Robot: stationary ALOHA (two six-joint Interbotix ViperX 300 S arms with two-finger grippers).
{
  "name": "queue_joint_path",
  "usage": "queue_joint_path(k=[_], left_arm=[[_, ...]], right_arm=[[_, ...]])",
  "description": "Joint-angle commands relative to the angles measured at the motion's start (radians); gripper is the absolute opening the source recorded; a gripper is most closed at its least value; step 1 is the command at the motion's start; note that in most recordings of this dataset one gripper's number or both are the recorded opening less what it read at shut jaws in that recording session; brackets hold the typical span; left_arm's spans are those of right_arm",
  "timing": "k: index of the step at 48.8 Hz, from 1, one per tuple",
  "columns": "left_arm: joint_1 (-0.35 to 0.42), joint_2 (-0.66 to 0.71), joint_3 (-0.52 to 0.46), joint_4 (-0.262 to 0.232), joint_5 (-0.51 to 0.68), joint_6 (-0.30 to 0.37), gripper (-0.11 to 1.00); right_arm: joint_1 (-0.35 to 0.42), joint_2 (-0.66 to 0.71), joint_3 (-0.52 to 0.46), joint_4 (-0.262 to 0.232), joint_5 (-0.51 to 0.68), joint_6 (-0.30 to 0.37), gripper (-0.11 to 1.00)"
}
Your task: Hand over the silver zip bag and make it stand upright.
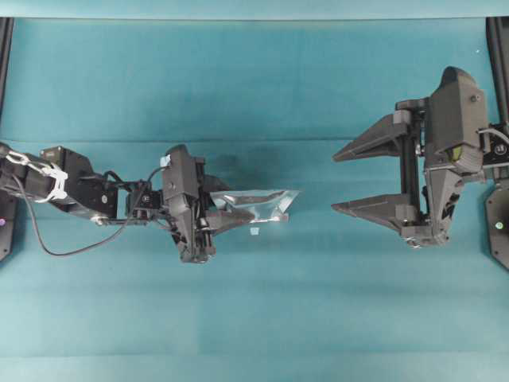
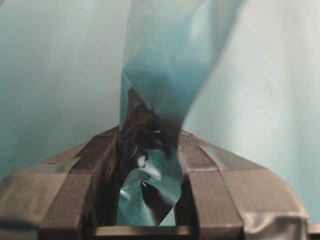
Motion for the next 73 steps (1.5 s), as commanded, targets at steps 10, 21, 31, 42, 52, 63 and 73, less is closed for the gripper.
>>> queue_joint_path(k=[10,21,31,42,52,63,73], left_arm=[[-0.014,-0.008,-0.005,0.003,0.002,0.002,0.29],[-0.015,-0.008,-0.005,0.003,0.002,0.002,0.29],[-0.014,-0.008,-0.005,0.003,0.002,0.002,0.29],[-0.014,-0.008,-0.003,0.003,0.002,0.002,0.29],[-0.014,-0.008,-0.002,0.003,0.002,0.002,0.29],[-0.014,-0.008,-0.002,0.003,0.002,0.002,0.29],[-0.015,-0.008,0.000,0.003,0.002,0.002,0.29]], right_arm=[[0.002,-0.009,-0.006,0.002,-0.014,0.012,0.87],[0.002,-0.009,-0.006,0.002,-0.014,0.012,0.87],[0.002,-0.009,-0.003,0.002,-0.014,0.011,0.87],[0.002,-0.009,-0.003,0.002,-0.015,0.011,0.87],[0.002,-0.008,0.002,0.002,-0.015,0.012,0.87],[0.002,-0.009,0.002,0.002,-0.015,0.011,0.87],[0.002,-0.008,0.005,0.002,-0.017,0.012,0.87]])
